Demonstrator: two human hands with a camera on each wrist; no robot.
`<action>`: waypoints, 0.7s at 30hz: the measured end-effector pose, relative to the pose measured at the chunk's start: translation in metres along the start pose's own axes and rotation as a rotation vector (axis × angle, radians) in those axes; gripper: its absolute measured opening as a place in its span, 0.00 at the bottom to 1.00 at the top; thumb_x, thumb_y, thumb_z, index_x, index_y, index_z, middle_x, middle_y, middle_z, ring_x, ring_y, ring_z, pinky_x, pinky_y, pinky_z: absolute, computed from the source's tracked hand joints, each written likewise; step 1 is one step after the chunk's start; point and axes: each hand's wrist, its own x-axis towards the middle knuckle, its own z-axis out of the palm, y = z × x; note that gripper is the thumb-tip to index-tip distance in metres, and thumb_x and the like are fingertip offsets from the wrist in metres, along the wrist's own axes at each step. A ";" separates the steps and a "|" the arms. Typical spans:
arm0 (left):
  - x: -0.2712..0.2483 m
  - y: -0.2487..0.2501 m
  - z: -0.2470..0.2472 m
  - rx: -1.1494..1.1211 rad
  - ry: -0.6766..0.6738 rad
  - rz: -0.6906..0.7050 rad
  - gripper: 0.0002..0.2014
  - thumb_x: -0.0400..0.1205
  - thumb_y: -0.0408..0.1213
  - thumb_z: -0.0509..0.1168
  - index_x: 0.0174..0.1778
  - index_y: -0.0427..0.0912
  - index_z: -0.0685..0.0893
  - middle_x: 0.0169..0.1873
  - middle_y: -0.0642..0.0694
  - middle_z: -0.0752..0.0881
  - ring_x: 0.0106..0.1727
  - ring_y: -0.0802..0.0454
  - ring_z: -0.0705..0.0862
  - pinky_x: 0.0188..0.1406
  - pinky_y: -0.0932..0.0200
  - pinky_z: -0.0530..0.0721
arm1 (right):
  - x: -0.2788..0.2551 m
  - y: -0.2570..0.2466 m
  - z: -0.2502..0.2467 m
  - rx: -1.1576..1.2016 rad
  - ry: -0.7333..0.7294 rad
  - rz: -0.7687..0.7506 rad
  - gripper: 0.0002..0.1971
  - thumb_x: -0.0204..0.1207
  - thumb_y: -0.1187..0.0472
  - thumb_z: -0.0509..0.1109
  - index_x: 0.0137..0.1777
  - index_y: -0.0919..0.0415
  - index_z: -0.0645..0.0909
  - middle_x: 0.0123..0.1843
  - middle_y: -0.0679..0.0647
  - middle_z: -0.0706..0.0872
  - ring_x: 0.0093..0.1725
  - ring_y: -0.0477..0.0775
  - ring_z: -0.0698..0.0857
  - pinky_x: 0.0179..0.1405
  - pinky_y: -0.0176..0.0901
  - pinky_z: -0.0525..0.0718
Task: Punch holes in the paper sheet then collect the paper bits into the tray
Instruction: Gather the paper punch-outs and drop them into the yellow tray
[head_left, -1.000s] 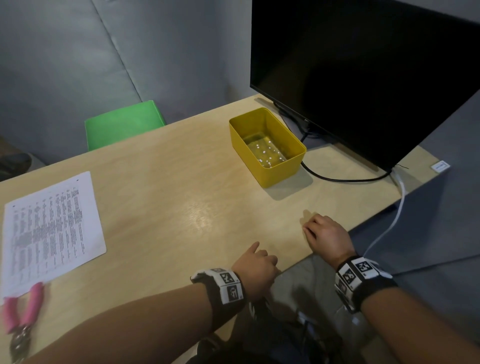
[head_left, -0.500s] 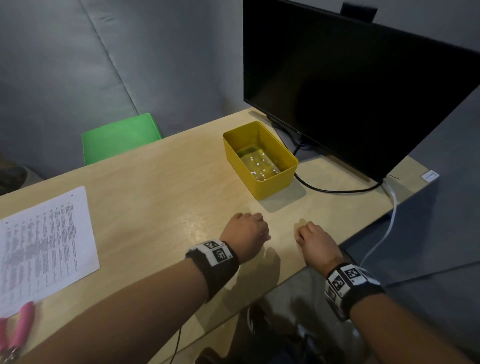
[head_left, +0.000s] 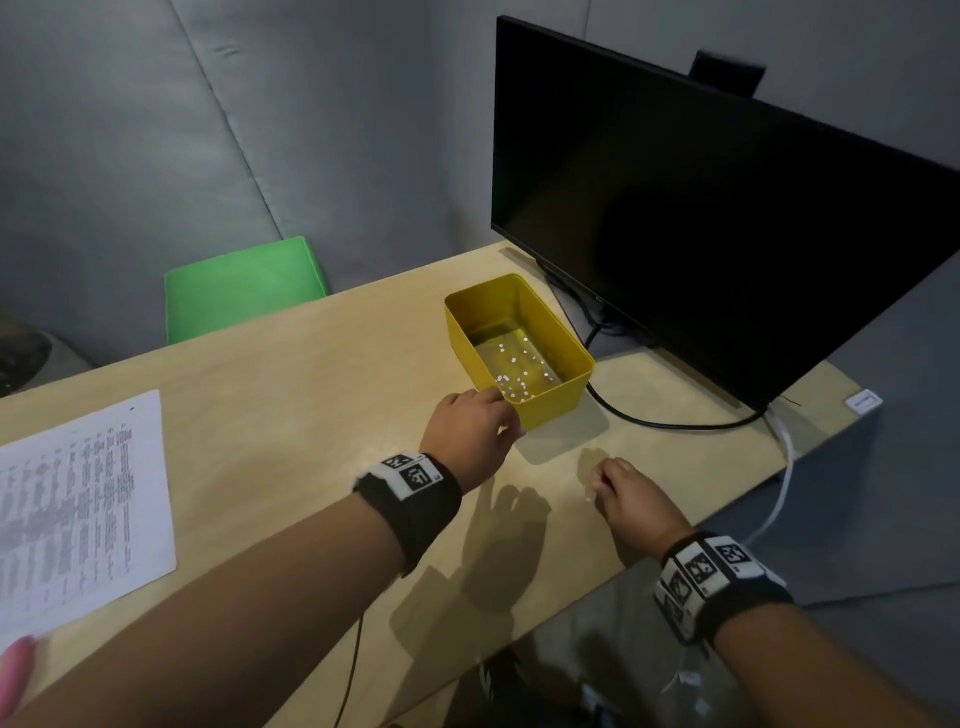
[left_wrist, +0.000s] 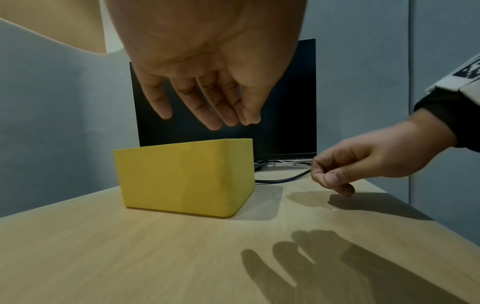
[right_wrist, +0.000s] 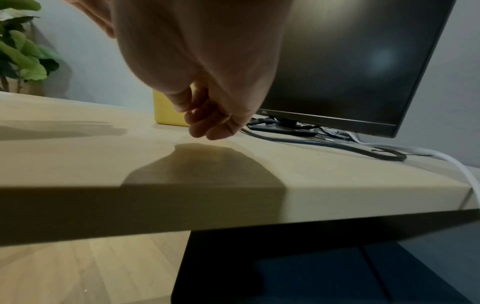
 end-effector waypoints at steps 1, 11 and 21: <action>0.002 -0.001 0.000 0.005 0.001 0.000 0.10 0.83 0.48 0.59 0.49 0.51 0.85 0.52 0.52 0.84 0.52 0.48 0.82 0.50 0.57 0.72 | 0.000 0.002 0.000 0.009 -0.004 0.002 0.08 0.83 0.63 0.58 0.53 0.63 0.78 0.54 0.57 0.80 0.51 0.58 0.81 0.51 0.49 0.77; 0.011 -0.004 0.004 0.005 -0.028 -0.006 0.11 0.84 0.49 0.59 0.51 0.51 0.84 0.53 0.52 0.84 0.54 0.48 0.81 0.54 0.55 0.73 | 0.001 0.008 -0.003 -0.081 -0.050 -0.073 0.09 0.78 0.55 0.69 0.52 0.56 0.87 0.58 0.50 0.82 0.54 0.50 0.83 0.58 0.46 0.82; 0.022 -0.007 -0.002 -0.013 0.022 -0.050 0.12 0.85 0.49 0.58 0.52 0.49 0.84 0.53 0.50 0.83 0.53 0.48 0.81 0.53 0.56 0.72 | -0.003 -0.006 0.006 -0.423 -0.158 -0.132 0.17 0.76 0.67 0.58 0.65 0.59 0.72 0.64 0.57 0.74 0.61 0.54 0.75 0.61 0.39 0.74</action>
